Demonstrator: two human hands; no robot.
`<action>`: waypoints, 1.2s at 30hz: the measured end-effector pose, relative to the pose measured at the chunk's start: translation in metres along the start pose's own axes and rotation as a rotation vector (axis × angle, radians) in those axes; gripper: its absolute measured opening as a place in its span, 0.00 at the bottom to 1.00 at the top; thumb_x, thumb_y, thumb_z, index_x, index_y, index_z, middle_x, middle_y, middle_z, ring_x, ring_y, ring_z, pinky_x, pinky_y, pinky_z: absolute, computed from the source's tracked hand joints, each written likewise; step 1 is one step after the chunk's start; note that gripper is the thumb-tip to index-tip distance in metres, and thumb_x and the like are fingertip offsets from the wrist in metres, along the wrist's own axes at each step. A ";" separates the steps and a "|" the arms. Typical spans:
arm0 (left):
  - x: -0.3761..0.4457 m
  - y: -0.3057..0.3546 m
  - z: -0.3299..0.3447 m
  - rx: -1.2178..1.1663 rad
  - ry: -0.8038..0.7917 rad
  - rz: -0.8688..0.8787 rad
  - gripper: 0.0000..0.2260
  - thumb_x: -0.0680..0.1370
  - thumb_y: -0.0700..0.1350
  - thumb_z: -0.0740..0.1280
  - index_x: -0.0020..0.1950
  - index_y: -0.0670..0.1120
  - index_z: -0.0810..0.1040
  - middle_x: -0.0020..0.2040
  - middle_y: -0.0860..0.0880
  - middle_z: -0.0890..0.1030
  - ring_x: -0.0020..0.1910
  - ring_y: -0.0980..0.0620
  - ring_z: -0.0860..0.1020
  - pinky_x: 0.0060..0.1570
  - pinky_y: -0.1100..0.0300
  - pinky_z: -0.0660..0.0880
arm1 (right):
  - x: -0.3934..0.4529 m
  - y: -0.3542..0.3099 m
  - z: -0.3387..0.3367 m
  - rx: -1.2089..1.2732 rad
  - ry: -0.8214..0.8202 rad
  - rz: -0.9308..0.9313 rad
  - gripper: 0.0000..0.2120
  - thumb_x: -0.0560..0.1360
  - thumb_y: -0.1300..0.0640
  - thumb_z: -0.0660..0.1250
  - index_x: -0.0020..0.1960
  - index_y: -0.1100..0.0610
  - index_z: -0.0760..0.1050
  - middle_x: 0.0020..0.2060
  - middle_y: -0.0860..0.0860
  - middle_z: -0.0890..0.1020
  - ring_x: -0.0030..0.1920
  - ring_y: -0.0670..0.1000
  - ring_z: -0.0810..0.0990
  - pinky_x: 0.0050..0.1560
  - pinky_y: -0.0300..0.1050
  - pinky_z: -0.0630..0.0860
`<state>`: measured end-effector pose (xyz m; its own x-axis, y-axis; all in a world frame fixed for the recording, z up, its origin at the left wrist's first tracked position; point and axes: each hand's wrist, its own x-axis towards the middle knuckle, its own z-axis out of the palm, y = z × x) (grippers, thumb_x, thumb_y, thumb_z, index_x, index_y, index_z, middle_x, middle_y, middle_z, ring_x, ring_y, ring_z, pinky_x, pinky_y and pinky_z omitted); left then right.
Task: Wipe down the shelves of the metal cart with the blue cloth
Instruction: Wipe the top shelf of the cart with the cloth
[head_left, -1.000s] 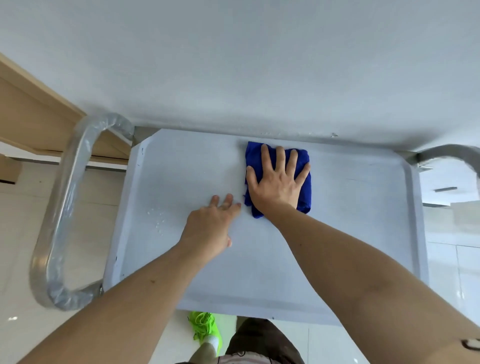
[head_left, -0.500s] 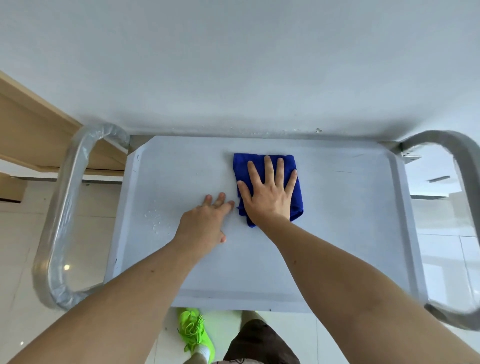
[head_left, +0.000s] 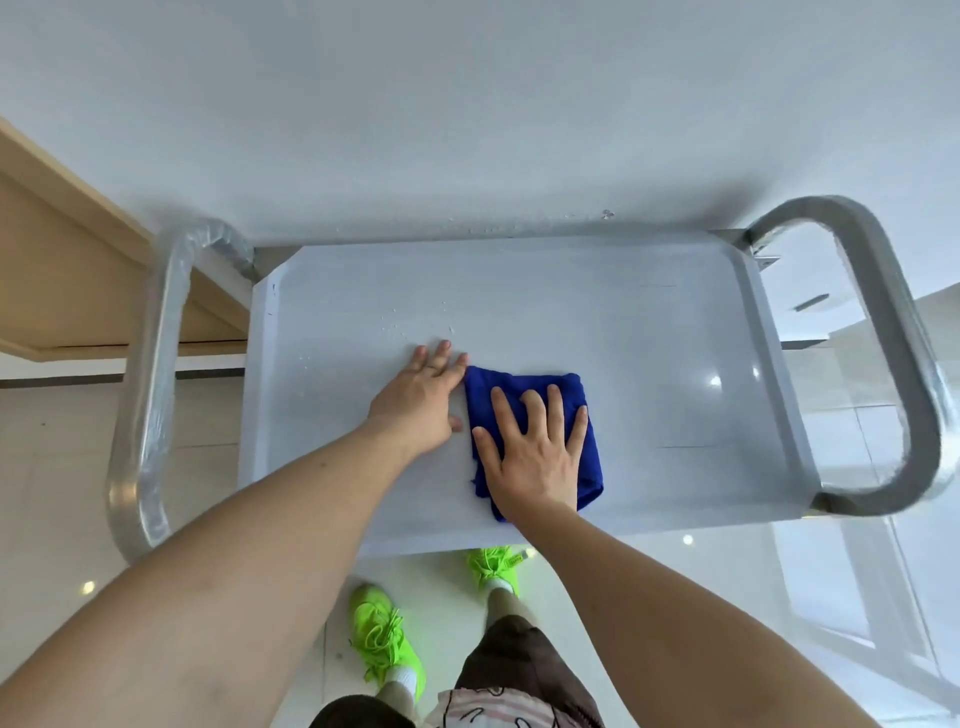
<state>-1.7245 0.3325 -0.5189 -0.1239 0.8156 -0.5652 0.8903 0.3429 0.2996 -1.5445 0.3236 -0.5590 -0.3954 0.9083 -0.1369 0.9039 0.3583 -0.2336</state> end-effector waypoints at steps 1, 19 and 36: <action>0.000 -0.001 0.000 0.000 0.000 0.006 0.40 0.77 0.52 0.69 0.79 0.58 0.44 0.80 0.56 0.40 0.79 0.51 0.40 0.74 0.52 0.57 | -0.013 -0.002 0.002 -0.008 0.004 0.012 0.27 0.82 0.35 0.48 0.77 0.44 0.63 0.70 0.52 0.67 0.78 0.61 0.55 0.76 0.66 0.40; 0.002 -0.009 -0.001 0.085 -0.022 0.075 0.39 0.79 0.52 0.65 0.79 0.56 0.40 0.80 0.54 0.37 0.79 0.49 0.40 0.74 0.50 0.56 | -0.140 -0.100 0.025 0.044 -0.080 0.176 0.26 0.84 0.37 0.47 0.80 0.40 0.57 0.75 0.48 0.68 0.79 0.60 0.55 0.75 0.68 0.45; -0.017 -0.106 -0.035 -0.007 0.401 -0.266 0.24 0.78 0.48 0.63 0.74 0.47 0.66 0.76 0.43 0.64 0.73 0.41 0.62 0.68 0.47 0.66 | 0.006 -0.101 0.015 -0.015 -0.124 -0.020 0.27 0.81 0.36 0.48 0.79 0.41 0.57 0.75 0.50 0.64 0.78 0.62 0.51 0.75 0.63 0.36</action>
<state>-1.8319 0.2986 -0.5139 -0.5073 0.8143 -0.2821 0.8022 0.5658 0.1904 -1.6402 0.2899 -0.5506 -0.4300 0.8675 -0.2500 0.8975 0.3806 -0.2229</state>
